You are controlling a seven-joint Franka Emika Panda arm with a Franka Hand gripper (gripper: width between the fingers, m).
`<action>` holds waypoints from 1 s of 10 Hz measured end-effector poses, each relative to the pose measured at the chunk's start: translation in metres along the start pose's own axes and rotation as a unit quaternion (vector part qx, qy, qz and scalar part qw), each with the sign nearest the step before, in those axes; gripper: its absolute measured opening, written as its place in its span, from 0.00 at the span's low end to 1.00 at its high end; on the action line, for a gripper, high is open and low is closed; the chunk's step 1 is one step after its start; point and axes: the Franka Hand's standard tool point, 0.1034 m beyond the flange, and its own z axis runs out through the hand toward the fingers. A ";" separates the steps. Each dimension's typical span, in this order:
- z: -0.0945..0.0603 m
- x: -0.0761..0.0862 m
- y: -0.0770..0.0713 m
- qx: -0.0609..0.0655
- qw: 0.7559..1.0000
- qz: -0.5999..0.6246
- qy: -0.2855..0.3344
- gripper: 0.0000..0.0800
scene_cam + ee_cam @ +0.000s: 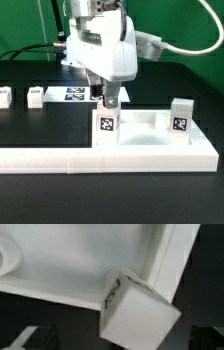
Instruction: Assemble square table
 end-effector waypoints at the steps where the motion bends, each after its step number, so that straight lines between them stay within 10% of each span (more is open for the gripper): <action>1: 0.000 -0.001 0.000 0.000 1.000 -0.004 0.000 0.81; 10: -0.016 0.005 0.017 0.010 0.979 -0.203 -0.011 0.81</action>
Offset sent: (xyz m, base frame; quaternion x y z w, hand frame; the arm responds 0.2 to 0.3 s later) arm -0.0205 0.0070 0.0026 0.0146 -0.0556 -0.1664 0.9844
